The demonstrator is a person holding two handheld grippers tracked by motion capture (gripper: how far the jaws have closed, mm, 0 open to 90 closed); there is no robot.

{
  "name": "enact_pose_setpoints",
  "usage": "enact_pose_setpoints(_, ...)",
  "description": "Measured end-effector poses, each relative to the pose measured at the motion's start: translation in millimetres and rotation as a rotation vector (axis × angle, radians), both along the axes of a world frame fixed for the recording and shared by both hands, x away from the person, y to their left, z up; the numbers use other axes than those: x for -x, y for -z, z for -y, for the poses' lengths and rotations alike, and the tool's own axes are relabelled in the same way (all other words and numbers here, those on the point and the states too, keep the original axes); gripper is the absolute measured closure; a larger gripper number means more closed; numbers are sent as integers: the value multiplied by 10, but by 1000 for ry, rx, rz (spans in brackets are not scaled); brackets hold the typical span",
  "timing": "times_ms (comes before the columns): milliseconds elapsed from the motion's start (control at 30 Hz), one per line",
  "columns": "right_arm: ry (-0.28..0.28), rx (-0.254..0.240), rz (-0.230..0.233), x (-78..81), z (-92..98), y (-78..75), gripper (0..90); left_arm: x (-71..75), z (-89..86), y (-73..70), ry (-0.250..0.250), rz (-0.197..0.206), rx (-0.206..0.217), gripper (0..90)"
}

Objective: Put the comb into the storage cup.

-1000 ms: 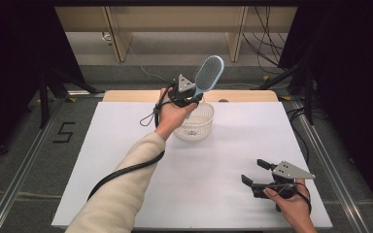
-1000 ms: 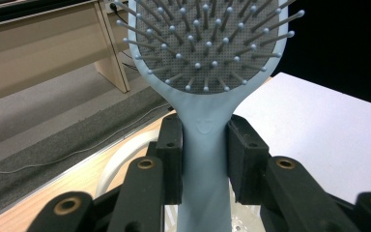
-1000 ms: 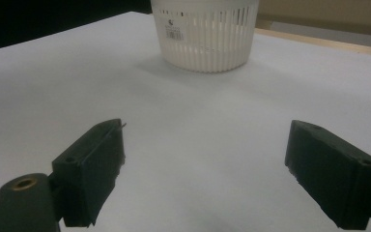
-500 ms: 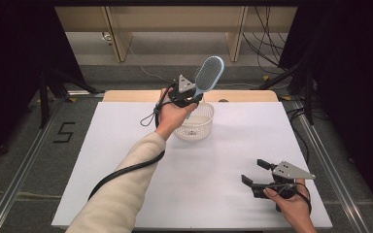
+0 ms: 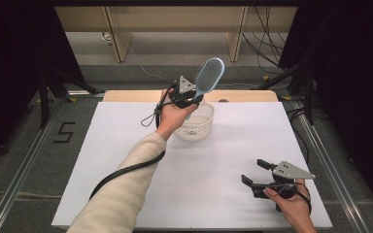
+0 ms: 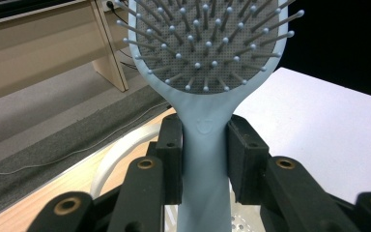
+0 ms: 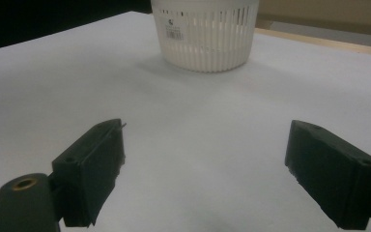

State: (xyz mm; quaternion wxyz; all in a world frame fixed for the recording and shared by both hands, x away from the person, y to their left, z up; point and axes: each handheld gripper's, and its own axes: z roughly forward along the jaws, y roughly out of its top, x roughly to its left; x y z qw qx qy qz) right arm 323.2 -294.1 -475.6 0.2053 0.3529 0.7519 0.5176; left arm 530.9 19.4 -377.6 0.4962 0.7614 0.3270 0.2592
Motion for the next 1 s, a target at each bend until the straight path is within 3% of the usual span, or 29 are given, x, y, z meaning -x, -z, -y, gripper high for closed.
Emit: enact_pose_setpoints(1000, -2, -2, -1, 3, 0, -1, 147, -47, 3, 102, 6, -15, -20, 695)
